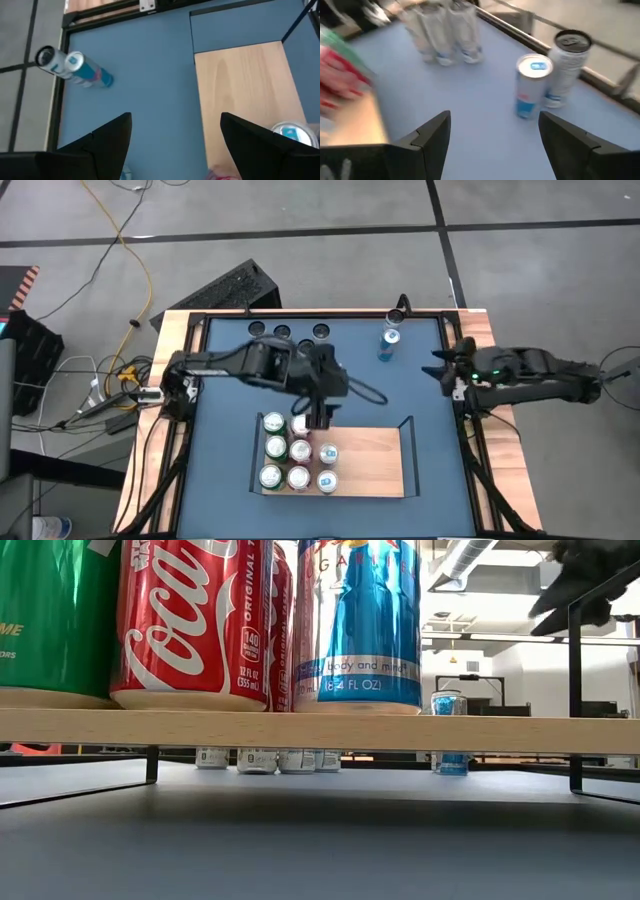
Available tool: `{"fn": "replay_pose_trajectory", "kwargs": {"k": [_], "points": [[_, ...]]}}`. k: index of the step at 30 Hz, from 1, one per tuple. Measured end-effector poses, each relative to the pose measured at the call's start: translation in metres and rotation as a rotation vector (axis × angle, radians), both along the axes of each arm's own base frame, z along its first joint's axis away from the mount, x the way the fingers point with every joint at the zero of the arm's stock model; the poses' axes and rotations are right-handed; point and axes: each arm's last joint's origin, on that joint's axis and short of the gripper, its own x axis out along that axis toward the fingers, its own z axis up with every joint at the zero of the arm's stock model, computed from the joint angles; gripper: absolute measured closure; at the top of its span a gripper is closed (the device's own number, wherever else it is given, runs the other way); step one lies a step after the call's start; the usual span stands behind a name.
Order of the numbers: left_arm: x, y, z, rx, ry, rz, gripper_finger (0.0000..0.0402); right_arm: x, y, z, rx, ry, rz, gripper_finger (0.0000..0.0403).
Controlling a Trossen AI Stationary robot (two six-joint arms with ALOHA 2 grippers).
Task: Place canned beverage on shelf
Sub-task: Put the blue soda can on the shelf aligned with the other blue soda cans
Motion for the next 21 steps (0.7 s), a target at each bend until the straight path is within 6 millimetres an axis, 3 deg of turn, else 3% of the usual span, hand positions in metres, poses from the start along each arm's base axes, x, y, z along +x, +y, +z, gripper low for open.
{"fn": "replay_pose_trajectory", "kwargs": {"k": [6,11,17,21], "points": [[-0.015,0.019,0.018,0.050,-0.032,-0.013,0.0110,0.037,-0.004,-0.007,-0.180,0.188,-0.061,0.0117],[-0.038,0.035,0.039,0.076,-0.071,-0.001,0.0110,0.059,-0.013,-0.012,-0.268,0.166,-0.119,0.0117],[-0.065,0.051,0.059,0.050,-0.112,-0.022,0.0110,0.061,-0.030,-0.045,-0.186,0.034,-0.110,0.0117],[-0.076,0.060,0.068,0.063,-0.133,-0.059,0.0110,0.054,-0.043,-0.064,-0.189,0.063,-0.199,0.0117]]}}
